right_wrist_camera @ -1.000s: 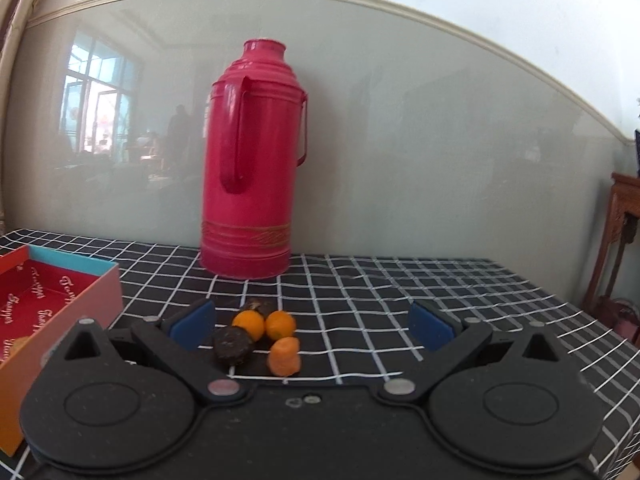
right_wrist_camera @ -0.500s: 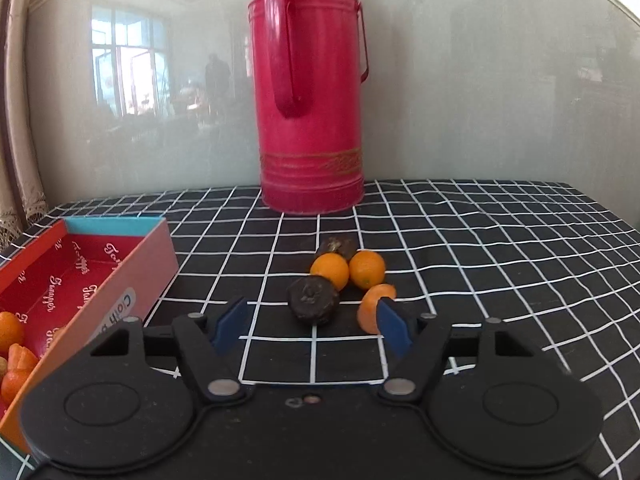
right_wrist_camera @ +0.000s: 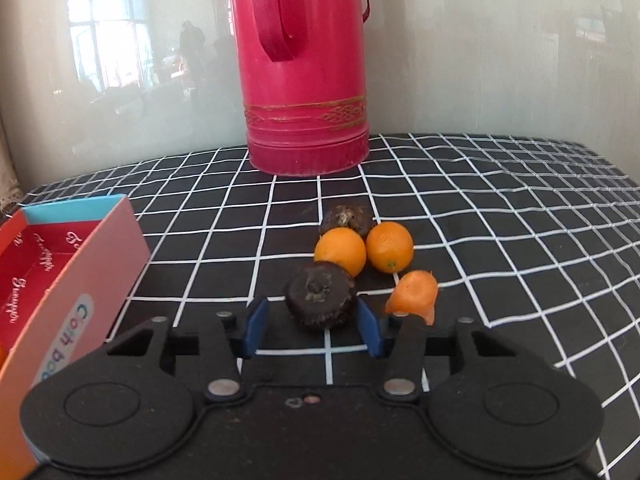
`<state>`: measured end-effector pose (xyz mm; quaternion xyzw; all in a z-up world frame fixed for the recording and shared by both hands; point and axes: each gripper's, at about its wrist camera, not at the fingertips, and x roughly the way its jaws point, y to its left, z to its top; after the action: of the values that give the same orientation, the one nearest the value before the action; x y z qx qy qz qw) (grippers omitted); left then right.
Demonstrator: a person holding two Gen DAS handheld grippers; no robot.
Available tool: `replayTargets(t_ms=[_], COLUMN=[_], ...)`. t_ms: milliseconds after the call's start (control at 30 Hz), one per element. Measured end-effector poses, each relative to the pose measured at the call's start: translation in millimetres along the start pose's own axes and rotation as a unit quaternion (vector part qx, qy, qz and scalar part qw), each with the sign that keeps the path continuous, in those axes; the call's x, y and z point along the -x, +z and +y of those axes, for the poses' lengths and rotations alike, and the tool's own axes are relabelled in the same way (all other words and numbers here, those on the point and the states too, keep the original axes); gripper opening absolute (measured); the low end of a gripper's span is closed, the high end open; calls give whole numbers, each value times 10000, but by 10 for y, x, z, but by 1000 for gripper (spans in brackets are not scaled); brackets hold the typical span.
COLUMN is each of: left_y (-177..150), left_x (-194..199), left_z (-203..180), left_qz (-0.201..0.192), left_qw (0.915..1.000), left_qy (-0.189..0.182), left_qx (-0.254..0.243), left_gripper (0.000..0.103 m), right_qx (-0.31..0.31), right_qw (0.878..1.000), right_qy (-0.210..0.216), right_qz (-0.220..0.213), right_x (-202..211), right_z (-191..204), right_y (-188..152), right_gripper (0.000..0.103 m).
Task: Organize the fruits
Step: 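Reach the right gripper to the dark brown round fruit and close, then carry the dark fruit into the red box and open the right gripper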
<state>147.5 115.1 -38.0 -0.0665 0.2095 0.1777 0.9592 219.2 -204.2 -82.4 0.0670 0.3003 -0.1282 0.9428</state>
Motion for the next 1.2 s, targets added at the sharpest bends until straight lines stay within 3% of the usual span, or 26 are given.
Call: replayTargets(t_ms=[233, 367, 500, 600, 733, 967, 1033, 1200], left_y=[-10, 1, -4, -11, -17, -14, -12, -8], left_x=[-37, -44, -57, -69, -84, -79, -74, -69], left_z=[26, 81, 156, 190, 227, 232, 211, 174], left_qz=[44, 61, 86, 90, 104, 91, 78, 77], left_qw=[10000, 9997, 9991, 9989, 9988, 9990, 9991, 9992], left_qy=[29, 115, 196, 266, 327, 325, 306, 281], left_qx=[68, 224, 360, 367, 340, 302, 279, 259], left_gripper=[92, 92, 92, 92, 92, 92, 92, 92], right_qx=[107, 308, 567, 847, 1226, 1546, 1552, 1326], right_qw=[9994, 9933, 9772, 9638, 9534, 9519, 9532, 9570], right_qy=[176, 832, 1721, 2289, 2602, 2536, 2448, 2237], right_qz=[-288, -746, -1103, -1071, -912, -758, -862, -1282], right_x=[126, 448, 740, 833, 855, 854, 905, 1036], right_z=[51, 178, 371, 557, 795, 1047, 1053, 893], right_y=[-13, -27, -37, -88, -191, -263, -285, -222], right_gripper=[31, 31, 31, 31, 31, 34, 48, 57])
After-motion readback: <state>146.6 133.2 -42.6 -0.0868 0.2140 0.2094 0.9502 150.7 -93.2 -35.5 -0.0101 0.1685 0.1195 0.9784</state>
